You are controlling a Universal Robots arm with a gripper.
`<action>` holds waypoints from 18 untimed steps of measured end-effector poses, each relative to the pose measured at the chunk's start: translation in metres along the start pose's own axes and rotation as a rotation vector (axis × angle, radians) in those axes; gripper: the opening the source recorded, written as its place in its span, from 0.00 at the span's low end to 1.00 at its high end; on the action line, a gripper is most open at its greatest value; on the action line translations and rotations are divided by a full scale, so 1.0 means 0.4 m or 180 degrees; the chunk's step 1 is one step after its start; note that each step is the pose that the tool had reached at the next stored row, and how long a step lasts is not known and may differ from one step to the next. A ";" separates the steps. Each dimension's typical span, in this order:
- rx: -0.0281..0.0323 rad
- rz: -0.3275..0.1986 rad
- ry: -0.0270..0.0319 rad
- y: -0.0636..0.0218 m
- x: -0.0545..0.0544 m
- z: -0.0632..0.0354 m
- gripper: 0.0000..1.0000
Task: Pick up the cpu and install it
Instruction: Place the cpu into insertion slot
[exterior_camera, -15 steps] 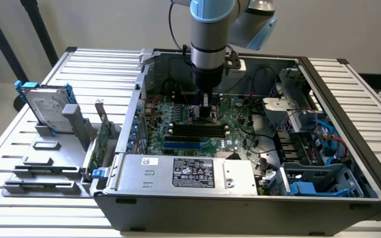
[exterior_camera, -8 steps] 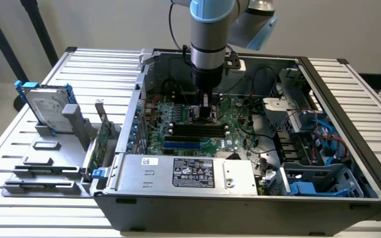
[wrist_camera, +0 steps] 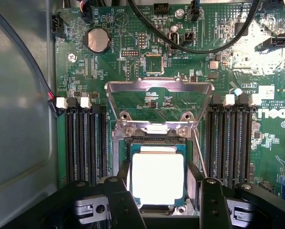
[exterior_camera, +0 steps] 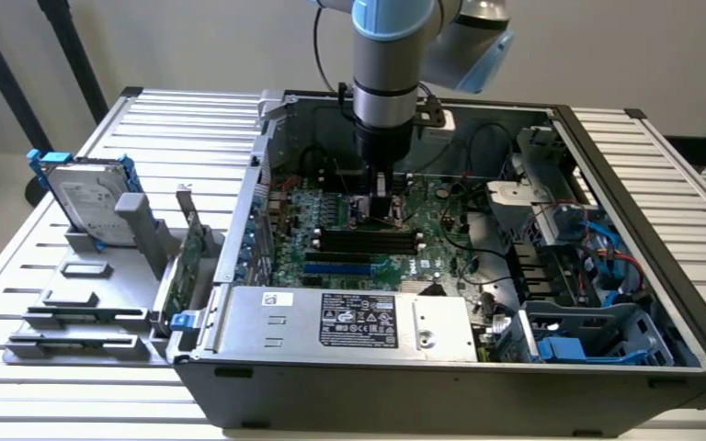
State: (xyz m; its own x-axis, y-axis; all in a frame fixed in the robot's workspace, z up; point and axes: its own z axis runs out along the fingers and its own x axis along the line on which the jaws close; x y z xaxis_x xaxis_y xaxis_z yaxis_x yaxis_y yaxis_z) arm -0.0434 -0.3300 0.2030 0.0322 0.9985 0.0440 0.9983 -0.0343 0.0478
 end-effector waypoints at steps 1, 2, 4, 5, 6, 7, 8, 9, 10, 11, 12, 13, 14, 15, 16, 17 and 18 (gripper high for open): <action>0.0000 0.0000 -0.0008 0.000 0.001 0.000 0.55; -0.0001 -0.0001 -0.0014 0.000 0.002 0.000 0.55; -0.0001 -0.0001 -0.0027 0.000 0.004 0.001 0.55; -0.0001 -0.0002 -0.0033 0.000 0.005 0.001 0.55; -0.0001 -0.0002 -0.0038 0.000 0.006 0.001 0.55; -0.0001 -0.0002 -0.0041 0.000 0.006 0.001 0.55; -0.0001 -0.0002 -0.0044 0.000 0.007 0.001 0.55; -0.0002 -0.0003 -0.0047 0.000 0.008 0.002 0.55; -0.0002 -0.0003 -0.0050 0.000 0.009 0.002 0.55; -0.0002 -0.0003 -0.0052 0.000 0.010 0.003 0.55; -0.0002 -0.0003 -0.0054 -0.001 0.011 0.003 0.55; -0.0002 -0.0003 -0.0055 -0.001 0.011 0.004 0.55; -0.0002 -0.0003 -0.0056 -0.001 0.012 0.006 0.55; -0.0002 -0.0003 -0.0056 -0.001 0.012 0.007 0.55; -0.0002 -0.0003 -0.0057 -0.001 0.012 0.008 0.55; -0.0002 -0.0003 -0.0057 -0.001 0.013 0.009 0.55; -0.0002 -0.0003 -0.0058 -0.001 0.013 0.011 0.55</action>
State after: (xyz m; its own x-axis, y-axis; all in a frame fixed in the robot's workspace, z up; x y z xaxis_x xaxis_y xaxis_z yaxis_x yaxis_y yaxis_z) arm -0.0434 -0.3246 0.1990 0.0321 0.9991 0.0259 0.9983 -0.0334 0.0485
